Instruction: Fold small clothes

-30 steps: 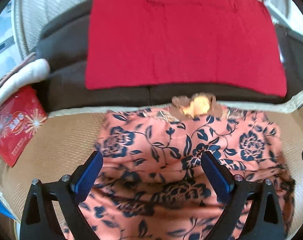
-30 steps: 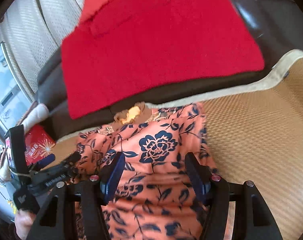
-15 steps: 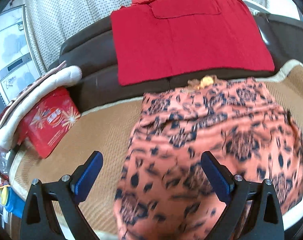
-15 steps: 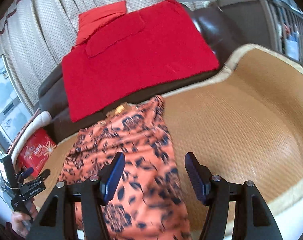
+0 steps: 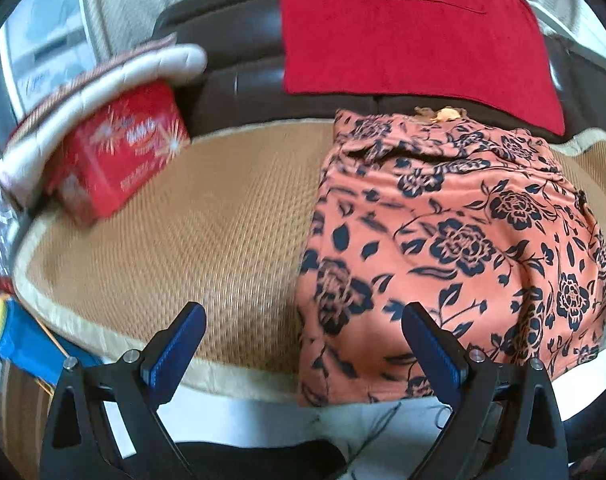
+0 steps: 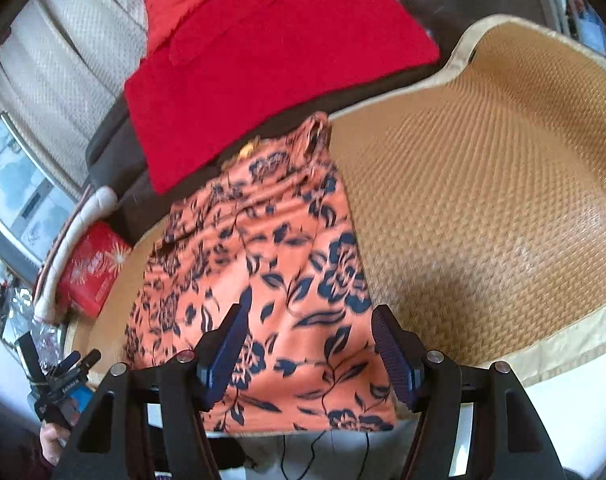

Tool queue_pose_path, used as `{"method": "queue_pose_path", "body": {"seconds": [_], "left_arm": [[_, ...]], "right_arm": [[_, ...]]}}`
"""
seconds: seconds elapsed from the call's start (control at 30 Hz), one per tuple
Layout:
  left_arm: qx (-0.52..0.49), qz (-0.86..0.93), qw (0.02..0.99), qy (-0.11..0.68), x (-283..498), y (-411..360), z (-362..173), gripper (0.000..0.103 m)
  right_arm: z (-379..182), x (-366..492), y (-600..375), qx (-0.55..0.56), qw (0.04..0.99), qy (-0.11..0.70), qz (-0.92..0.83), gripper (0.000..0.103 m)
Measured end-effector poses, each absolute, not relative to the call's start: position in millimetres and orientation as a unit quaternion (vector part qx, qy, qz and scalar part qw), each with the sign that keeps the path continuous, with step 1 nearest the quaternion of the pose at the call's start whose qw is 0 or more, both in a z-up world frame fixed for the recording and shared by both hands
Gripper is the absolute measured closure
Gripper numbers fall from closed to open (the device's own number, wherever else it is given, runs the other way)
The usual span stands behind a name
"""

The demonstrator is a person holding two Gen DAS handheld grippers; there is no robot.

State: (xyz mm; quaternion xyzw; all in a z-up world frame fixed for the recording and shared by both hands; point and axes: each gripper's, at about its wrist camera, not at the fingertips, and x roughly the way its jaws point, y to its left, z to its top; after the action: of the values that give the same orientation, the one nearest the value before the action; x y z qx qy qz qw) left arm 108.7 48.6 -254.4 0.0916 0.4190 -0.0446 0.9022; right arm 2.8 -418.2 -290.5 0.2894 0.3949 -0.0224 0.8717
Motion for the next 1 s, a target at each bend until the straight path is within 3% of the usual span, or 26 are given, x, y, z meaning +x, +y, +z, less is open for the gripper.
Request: {"method": "queue_pose_path", "body": {"seconds": [0.2, 0.33, 0.9, 0.93, 0.97, 1.0], "left_arm": [[0.030, -0.057, 0.885, 0.461, 114.7, 68.0, -278.8, 0.007], [0.030, -0.060, 0.876, 0.478, 115.0, 72.4, -293.8, 0.016], [-0.032, -0.098, 0.838, 0.536, 123.3, 79.5, -338.8, 0.017], [-0.036, -0.104, 0.836, 0.537, 123.7, 79.0, -340.3, 0.026], [-0.042, -0.113, 0.835, 0.537, 124.0, 78.5, -341.2, 0.051], [-0.051, -0.129, 0.829, 0.541, 125.0, 77.5, -343.1, 0.064]], "right_arm": [[-326.2, 7.8, -415.0, 0.311, 0.834, 0.456, -0.022, 0.035], [-348.3, 5.9, -410.8, 0.302, 0.817, 0.491, -0.030, 0.035], [-391.4, 8.3, -401.6, 0.287, 0.790, 0.540, -0.032, 0.035], [-392.3, 8.9, -402.1, 0.288, 0.790, 0.541, -0.033, 0.035], [-393.7, 8.1, -403.9, 0.290, 0.789, 0.540, -0.035, 0.035], [-394.5, 7.8, -405.6, 0.293, 0.789, 0.539, -0.038, 0.035]]}}
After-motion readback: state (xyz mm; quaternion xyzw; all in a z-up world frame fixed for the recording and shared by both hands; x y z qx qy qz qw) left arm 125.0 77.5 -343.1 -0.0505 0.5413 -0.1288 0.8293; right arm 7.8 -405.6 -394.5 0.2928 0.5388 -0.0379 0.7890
